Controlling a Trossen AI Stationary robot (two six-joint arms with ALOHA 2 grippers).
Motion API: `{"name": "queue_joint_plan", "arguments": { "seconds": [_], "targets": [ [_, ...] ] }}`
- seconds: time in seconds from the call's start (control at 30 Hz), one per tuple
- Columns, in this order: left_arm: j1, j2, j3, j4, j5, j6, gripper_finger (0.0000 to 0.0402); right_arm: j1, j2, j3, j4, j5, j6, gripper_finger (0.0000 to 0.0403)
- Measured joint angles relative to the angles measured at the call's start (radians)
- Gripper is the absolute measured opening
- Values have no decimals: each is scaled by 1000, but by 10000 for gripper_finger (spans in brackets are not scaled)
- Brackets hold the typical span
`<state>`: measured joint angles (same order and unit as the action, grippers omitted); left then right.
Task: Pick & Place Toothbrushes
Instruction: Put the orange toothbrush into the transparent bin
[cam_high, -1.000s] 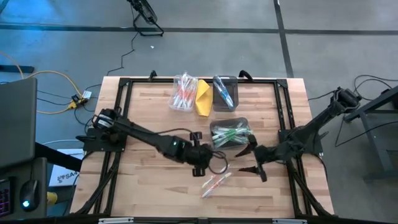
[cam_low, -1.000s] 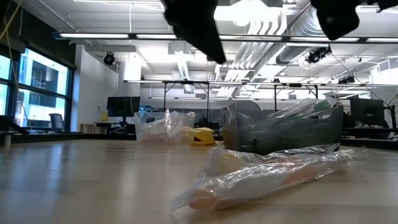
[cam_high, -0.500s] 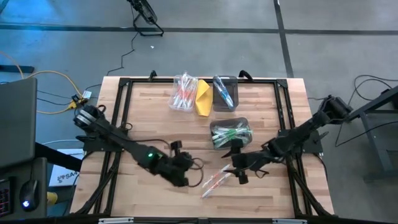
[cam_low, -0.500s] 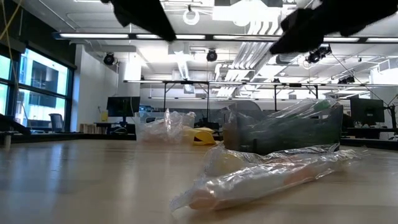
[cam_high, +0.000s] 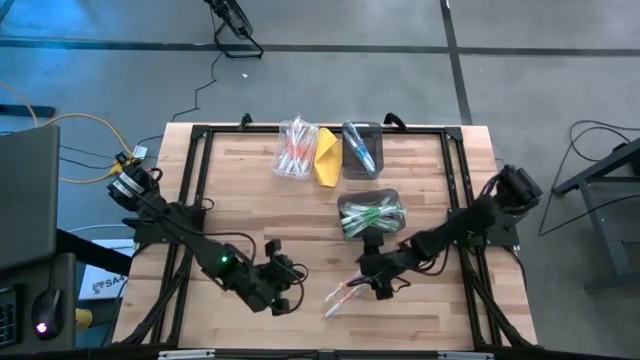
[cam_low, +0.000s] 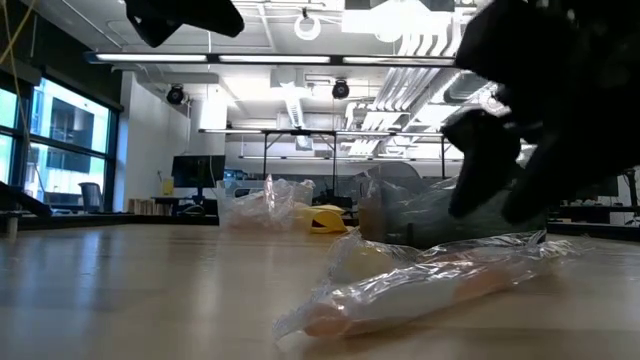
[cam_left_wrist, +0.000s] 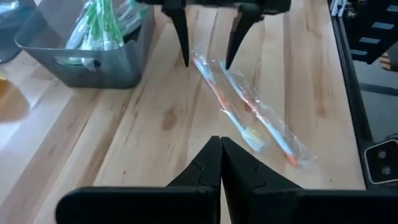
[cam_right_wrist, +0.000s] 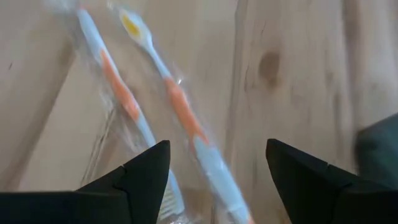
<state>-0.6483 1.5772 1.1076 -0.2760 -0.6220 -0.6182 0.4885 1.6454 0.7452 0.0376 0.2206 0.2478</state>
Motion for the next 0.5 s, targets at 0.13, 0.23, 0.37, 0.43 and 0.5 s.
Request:
{"name": "queue_joint_plan", "arguments": {
  "seconds": [0.13,0.23,0.37,0.43,0.5],
  "targets": [
    [0,0,0,29,0,2,0,-8,39,0,-21,-17,39,237],
    [0,0,1,58,-1,24,0,-19,63,0,-36,-18,43,208],
    [0,0,1,58,-2,35,0,-32,79,2,-31,-43,44,164],
    [0,0,1,63,-2,35,0,-32,79,2,-29,-43,46,139],
    [0,0,1,67,-1,35,0,-32,80,2,-24,-40,45,112]
  ]
}}
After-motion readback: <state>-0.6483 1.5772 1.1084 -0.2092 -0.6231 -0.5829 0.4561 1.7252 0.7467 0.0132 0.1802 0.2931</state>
